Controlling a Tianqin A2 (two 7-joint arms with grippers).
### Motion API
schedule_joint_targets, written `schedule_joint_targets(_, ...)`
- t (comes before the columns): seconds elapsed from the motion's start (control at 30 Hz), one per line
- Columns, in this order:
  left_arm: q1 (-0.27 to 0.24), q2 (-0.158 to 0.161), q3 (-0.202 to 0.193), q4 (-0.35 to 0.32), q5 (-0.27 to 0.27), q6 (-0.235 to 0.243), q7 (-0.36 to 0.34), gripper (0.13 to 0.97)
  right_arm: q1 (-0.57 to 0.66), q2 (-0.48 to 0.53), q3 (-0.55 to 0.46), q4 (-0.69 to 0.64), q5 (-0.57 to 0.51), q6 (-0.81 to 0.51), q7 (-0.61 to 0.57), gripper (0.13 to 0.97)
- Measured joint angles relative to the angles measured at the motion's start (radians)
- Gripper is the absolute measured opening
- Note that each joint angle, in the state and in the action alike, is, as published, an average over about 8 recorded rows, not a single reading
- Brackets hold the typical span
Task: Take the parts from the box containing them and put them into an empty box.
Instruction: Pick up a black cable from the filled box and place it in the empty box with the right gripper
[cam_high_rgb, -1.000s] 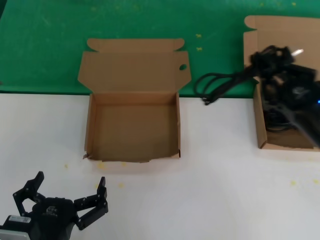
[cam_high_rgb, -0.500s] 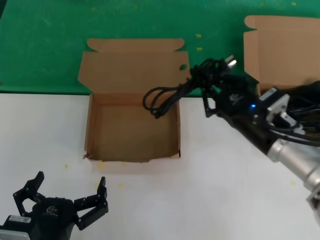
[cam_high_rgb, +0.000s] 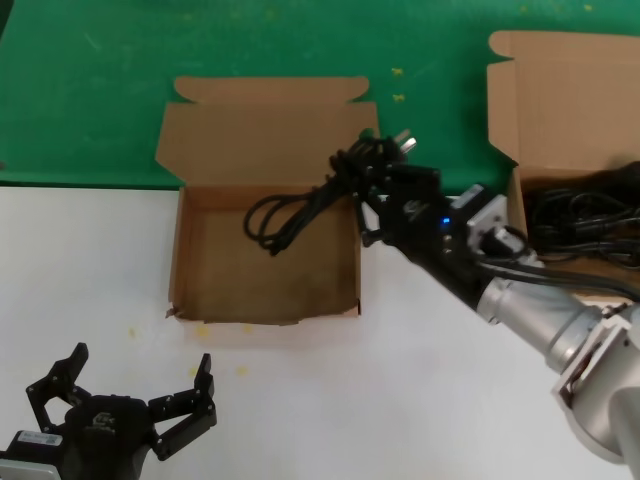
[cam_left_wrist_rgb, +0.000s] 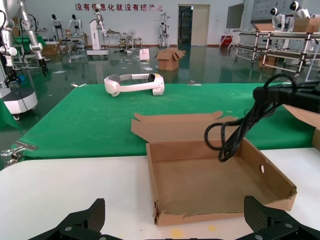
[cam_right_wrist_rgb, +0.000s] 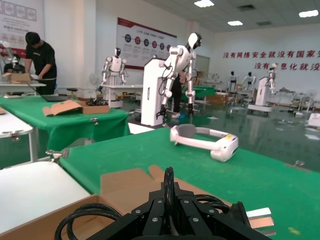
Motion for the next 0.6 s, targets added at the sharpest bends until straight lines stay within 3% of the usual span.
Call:
schedule_joint_targets(0.27, 0.0, 0.0, 0.0, 0.0, 0.0, 0.0, 0.0, 0.966, 0.064, -0.023, -0.068, -0.138, 0.104, -0.014, -0.094, 0.16)
schedule_joint_targets(0.6, 0.0, 0.0, 0.0, 0.0, 0.0, 0.0, 0.0, 0.966, 0.09, -0.028, -0.147, -0.195, 0.203, -0.019, -0.141, 0.16)
